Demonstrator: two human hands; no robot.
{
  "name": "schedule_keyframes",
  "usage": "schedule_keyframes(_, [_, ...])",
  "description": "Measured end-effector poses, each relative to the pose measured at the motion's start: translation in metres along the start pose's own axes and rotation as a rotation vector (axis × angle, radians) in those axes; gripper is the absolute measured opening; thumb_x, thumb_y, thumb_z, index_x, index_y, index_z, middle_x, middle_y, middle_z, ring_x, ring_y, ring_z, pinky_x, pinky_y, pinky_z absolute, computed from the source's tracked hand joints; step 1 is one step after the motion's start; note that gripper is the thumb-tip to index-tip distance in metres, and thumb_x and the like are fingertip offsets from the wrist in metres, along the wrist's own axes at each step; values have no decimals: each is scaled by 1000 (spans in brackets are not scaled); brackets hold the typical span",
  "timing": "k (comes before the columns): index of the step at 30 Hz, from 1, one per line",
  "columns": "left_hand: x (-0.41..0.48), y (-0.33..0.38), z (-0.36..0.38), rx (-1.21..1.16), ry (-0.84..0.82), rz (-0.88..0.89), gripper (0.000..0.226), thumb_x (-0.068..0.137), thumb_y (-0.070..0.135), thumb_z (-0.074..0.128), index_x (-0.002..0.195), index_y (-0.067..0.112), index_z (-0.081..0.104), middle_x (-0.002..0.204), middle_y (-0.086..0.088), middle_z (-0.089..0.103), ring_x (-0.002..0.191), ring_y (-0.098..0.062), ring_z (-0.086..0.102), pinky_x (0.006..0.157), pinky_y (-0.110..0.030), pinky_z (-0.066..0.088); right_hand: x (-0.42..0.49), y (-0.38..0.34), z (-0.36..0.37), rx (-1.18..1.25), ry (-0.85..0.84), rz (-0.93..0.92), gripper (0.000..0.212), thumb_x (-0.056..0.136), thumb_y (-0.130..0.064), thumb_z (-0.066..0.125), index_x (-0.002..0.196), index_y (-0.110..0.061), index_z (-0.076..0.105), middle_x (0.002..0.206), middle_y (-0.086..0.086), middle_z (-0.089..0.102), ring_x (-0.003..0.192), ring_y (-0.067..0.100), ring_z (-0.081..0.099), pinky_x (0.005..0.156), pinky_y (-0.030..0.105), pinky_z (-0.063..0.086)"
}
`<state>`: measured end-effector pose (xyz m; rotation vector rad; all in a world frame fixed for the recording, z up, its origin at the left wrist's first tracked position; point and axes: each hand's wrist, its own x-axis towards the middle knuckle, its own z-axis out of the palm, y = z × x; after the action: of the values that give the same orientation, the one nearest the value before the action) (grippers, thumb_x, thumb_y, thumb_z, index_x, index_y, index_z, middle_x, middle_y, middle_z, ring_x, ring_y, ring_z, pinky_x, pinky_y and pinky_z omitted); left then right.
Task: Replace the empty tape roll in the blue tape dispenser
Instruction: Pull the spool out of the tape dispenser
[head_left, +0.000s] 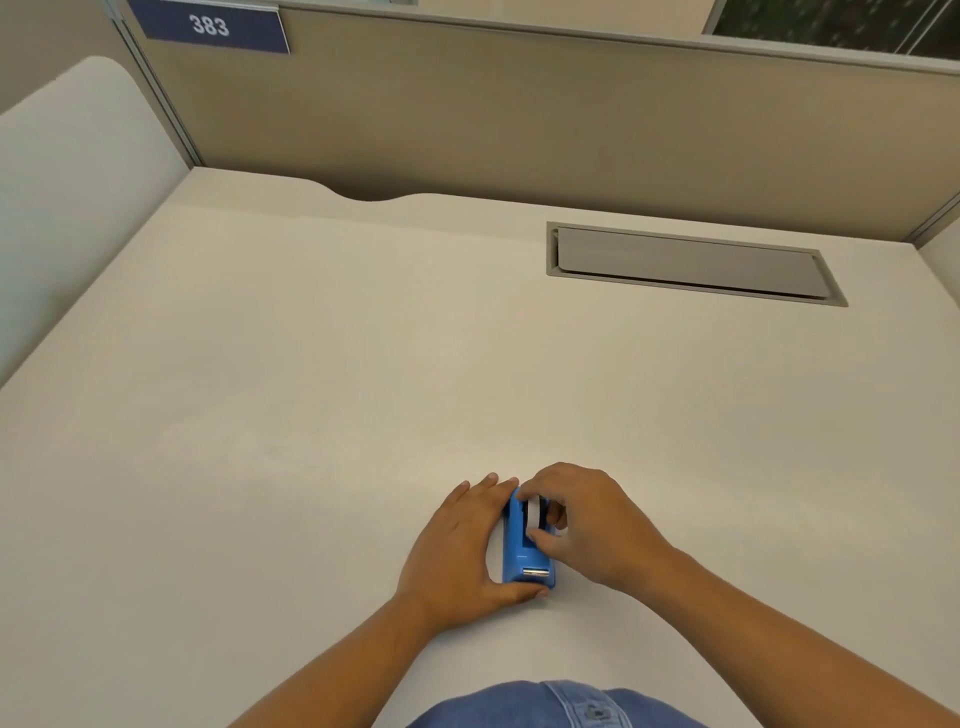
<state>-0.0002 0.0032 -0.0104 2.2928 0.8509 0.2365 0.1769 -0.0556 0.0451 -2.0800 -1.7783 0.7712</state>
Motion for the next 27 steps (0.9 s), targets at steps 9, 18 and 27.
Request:
schedule_keyframes(9, [0,1,2,2,17,1,95,68,79,55,145,36,20,153,18,33,144,0,19,123,-31,14,1,-6,-8,-75,-39,-30,33,73,-26,64,106,-35,62,87,-17,58,76,6,55,70,34,56])
schedule_keyframes(18, [0,1,2,22,3,-9,96,68,80,54,145,35,20,153,18,31,144,1,17,123,-30,12,-2,-13,-11,-158,-107,-57,34,82,-27,56,114,-39,57,102,-13,54,81,9,54,72,38,56])
schedule_keyframes(27, [2,9,-4,10,9,-19,87,64,80,58,136,38,31,137,18,47,128,-3,41,117,-34,27,9,-47,-41,-119,-29,-182,19,82,-20,61,98,-26,68,96,-10,64,81,9,57,72,26,52])
